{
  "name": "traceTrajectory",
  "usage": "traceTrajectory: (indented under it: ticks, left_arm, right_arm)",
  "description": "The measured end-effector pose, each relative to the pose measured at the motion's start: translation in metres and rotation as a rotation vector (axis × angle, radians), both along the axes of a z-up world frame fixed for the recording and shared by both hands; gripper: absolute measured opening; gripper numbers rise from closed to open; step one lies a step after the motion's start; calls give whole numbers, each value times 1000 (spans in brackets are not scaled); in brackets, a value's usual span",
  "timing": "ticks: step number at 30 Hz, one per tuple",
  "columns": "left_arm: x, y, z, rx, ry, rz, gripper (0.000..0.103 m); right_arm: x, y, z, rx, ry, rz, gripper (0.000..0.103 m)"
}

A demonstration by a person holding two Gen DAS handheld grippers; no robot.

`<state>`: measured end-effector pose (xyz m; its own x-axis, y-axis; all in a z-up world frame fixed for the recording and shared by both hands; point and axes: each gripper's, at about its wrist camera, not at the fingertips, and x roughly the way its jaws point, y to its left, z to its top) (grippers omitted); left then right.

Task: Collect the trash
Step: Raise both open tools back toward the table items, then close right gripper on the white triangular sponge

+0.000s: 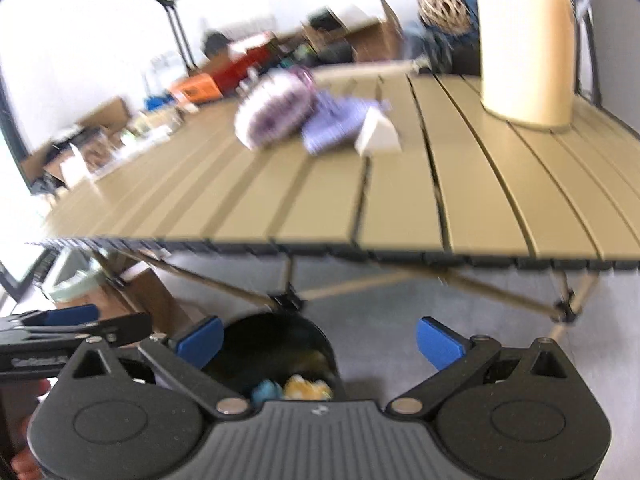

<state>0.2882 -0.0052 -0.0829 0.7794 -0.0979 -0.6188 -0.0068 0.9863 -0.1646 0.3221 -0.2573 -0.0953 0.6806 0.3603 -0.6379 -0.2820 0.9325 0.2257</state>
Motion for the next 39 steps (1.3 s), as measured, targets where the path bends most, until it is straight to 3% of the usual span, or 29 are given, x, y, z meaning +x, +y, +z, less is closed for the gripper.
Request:
traceTrajectory:
  ticks: [6, 11, 19, 29, 35, 39]
  left_arm:
    - [3, 7, 21, -1, -106, 28, 103]
    - [17, 8, 30, 4, -153, 63, 103]
    - [43, 9, 45, -2, -205, 87, 103]
    - [77, 17, 53, -13, -237, 106, 103]
    - [93, 27, 52, -30, -234, 139, 103]
    - [98, 36, 48, -43, -229, 167, 103]
  right_arm:
    - [9, -1, 20, 69, -114, -11, 103]
    - [26, 0, 25, 62, -228, -89, 103]
    - [57, 6, 26, 106, -295, -146, 103]
    - [86, 19, 26, 51, -298, -225, 103]
    - [116, 13, 22, 13, -249, -303, 103]
    - [129, 9, 20, 36, -240, -336, 103]
